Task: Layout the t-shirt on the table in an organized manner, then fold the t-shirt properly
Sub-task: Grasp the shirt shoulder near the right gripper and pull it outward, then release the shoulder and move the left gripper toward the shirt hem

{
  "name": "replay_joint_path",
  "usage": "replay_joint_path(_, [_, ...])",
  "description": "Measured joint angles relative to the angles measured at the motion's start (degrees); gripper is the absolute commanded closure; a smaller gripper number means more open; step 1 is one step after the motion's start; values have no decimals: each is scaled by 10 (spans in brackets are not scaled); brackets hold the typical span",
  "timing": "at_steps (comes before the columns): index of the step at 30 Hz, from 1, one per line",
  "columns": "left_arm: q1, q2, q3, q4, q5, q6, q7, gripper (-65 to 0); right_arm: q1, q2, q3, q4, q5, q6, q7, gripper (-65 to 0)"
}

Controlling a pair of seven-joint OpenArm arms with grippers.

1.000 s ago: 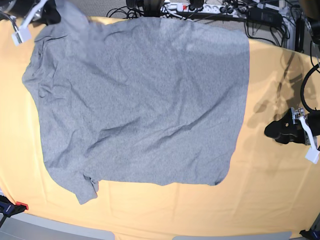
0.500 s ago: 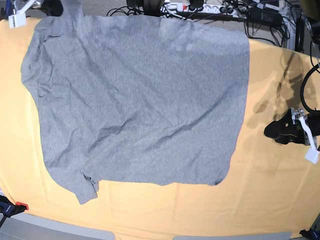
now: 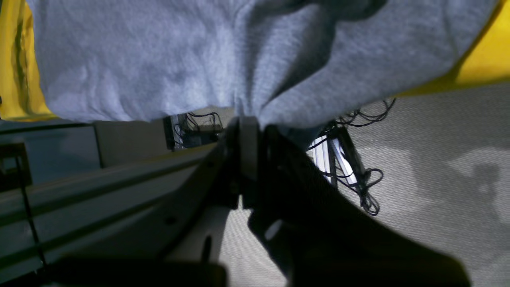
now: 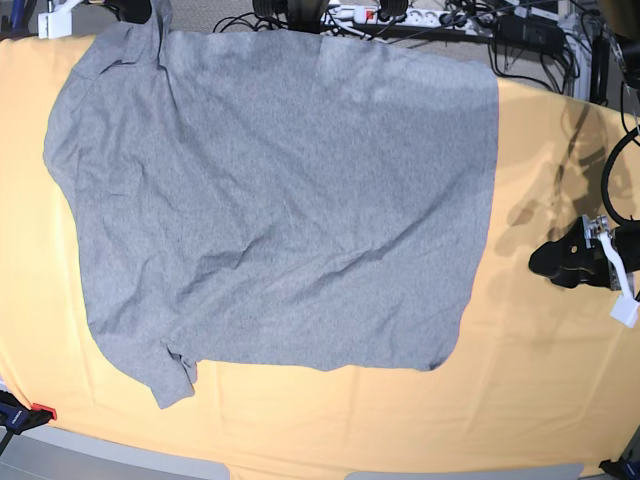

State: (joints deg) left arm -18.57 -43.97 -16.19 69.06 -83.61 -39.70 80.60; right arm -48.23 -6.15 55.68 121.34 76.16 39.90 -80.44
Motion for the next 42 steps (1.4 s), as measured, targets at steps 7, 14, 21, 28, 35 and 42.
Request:
replay_joint_path(7, [0,1,-5,0,0,0,0,-492,0,59,5,0,19,0,-2,-274])
replay_joint_path(14, [0,-3,-54,0,0,4,3,-492,0,80,102,17,49,0,-6,-274])
replay_joint_path(21, [71,-1,-116,0,0,4,2,-492,3,94,209,59,78,0,-3,-274])
replay_joint_path(28, [158,0,-185,0,0,7,-1,-492,3,126,204,59,79,0,-4,-274])
replay_joint_path(35, [242,1,-209,0,0,16,0,-492,8,164,203,59,67,0,-4,-274])
replay_joint_path(42, [316,1,-209,41,0,9,2,-492,40,162,163,55,66,0,-6,-274])
